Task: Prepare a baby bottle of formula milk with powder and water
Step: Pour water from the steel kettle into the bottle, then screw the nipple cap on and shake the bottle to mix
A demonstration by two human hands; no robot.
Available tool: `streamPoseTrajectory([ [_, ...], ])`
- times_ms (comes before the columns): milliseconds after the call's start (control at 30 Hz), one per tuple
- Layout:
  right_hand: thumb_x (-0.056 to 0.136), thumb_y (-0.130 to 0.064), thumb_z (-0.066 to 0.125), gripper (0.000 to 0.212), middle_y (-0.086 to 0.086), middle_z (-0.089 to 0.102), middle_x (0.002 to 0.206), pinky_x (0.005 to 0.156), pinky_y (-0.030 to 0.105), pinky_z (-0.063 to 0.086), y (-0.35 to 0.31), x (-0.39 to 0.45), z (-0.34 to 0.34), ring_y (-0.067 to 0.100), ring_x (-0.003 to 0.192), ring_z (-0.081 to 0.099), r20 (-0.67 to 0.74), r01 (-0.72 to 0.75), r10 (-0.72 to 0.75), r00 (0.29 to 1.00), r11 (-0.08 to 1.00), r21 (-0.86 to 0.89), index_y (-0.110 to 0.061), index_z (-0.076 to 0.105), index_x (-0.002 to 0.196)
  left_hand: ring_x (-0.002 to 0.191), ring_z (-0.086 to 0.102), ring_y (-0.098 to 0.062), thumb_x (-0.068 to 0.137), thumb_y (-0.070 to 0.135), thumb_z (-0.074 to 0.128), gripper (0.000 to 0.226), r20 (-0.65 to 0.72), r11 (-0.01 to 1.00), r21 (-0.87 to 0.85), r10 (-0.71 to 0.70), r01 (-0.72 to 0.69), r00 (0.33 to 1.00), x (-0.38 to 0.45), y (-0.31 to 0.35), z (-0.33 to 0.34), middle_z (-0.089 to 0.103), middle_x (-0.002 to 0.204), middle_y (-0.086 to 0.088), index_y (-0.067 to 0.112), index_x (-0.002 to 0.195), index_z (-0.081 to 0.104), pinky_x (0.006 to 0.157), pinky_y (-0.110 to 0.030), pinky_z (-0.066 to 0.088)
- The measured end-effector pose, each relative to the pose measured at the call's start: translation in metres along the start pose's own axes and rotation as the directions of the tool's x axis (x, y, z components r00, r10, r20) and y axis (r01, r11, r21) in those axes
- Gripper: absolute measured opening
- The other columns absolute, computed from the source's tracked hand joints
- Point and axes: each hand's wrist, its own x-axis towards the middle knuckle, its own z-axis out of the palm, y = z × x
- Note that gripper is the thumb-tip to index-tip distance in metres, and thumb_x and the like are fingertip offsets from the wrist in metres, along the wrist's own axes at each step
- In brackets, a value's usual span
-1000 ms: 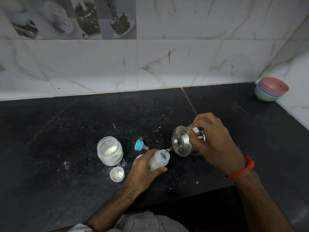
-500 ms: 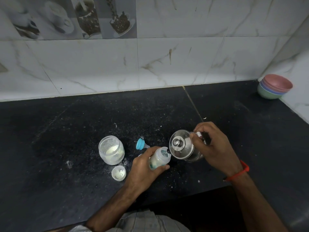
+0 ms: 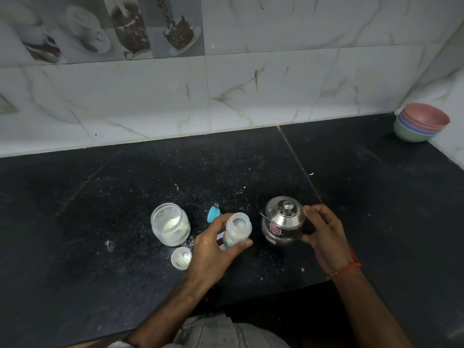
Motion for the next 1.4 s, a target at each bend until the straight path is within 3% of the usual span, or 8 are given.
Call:
streamPoseTrajectory([
  [300,0.104,-0.01,0.057,0.027,-0.012,0.07,0.073,0.075,0.034,0.052,0.048,0.035,-0.005,0.012,0.085,0.063,-0.249,-0.005,0.028,0.968,0.996,0.093,-0.019,0.057,0.078,0.11,0.072,-0.007,0.076,0.013,0.091,0.056,-0.222,0.994,-0.11,-0.033,0.009,0.974,-0.006,0.005,-0.035,0.075,0.116,0.016,0.033,0.122,0.064,0.091,-0.025,0.059],
  [467,0.102,-0.014,0.061,0.021,-0.013,0.073,0.081,0.092,0.045,0.053,0.073,0.04,-0.01,0.007,0.09,0.065,-0.276,0.019,0.013,0.961,0.993,0.114,-0.024,0.062,0.084,0.11,0.073,-0.008,0.068,0.035,0.089,0.06,-0.29,0.992,-0.125,-0.061,0.025,0.955,-0.007,0.006,-0.058,0.076,0.116,0.01,0.03,0.123,0.066,0.092,-0.025,0.059],
  [633,0.098,-0.027,0.064,0.017,0.012,0.062,0.121,0.1,0.037,0.046,0.063,0.034,0.0,0.013,0.108,0.059,-0.392,0.304,-0.462,0.796,0.864,-0.401,-0.032,0.061,0.114,0.109,0.073,-0.007,0.067,0.034,0.089,0.06,-0.312,0.991,-0.128,-0.065,0.026,0.948,-0.012,0.008,-0.07,0.077,0.115,0.011,0.029,0.123,0.066,0.095,-0.032,0.06],
  [733,0.097,-0.022,0.063,0.02,0.002,0.061,0.114,0.091,0.033,0.045,0.033,0.025,0.037,0.02,0.103,0.056,-0.114,0.531,-0.737,0.666,0.576,-0.621,-0.012,0.065,0.114,0.112,0.073,-0.012,0.069,0.033,0.09,0.06,-0.322,0.992,-0.127,-0.063,0.023,0.945,-0.012,0.007,-0.077,0.077,0.117,0.009,0.033,0.123,0.066,0.098,-0.042,0.059],
  [867,0.097,-0.016,0.069,0.031,0.005,0.063,0.122,0.096,0.044,0.054,0.042,0.048,0.102,0.022,0.108,0.061,0.395,0.547,-0.387,0.833,0.473,-0.691,-0.015,0.065,0.128,0.11,0.074,-0.014,0.068,0.034,0.09,0.062,-0.322,0.993,-0.118,-0.039,0.001,0.946,-0.013,0.008,-0.088,0.077,0.115,0.009,0.029,0.125,0.066,0.097,-0.045,0.06],
  [1033,0.098,-0.039,0.067,0.065,0.007,0.044,0.158,0.118,0.039,0.031,0.087,0.08,0.142,0.03,0.146,0.036,0.492,0.44,0.168,0.854,0.271,-0.856,-0.015,0.044,0.153,0.106,0.075,-0.01,0.069,0.035,0.089,0.059,-0.302,0.995,-0.089,0.022,-0.051,0.953,-0.013,0.014,-0.099,0.076,0.114,0.015,0.033,0.123,0.065,0.09,-0.03,0.061],
  [1200,0.091,-0.027,0.077,0.048,0.004,0.064,0.134,0.103,0.031,0.044,0.099,0.07,0.146,0.022,0.131,0.054,0.476,0.443,-0.011,0.879,0.389,-0.808,-0.016,0.059,0.135,0.109,0.073,-0.006,0.07,0.038,0.088,0.058,-0.301,0.995,-0.052,0.071,-0.091,0.951,-0.011,0.018,-0.106,0.074,0.116,0.02,0.04,0.122,0.062,0.089,-0.02,0.058],
  [1400,0.082,-0.006,0.085,0.05,-0.004,0.073,0.115,0.093,0.032,0.059,0.032,0.022,0.144,0.014,0.11,0.072,0.462,0.336,-0.153,0.874,0.876,-0.346,-0.027,0.057,0.119,0.113,0.069,-0.006,0.074,0.036,0.09,0.058,-0.282,0.991,0.039,0.136,-0.13,0.95,-0.01,0.011,-0.107,0.07,0.12,0.024,0.05,0.121,0.059,0.09,-0.018,0.056],
])
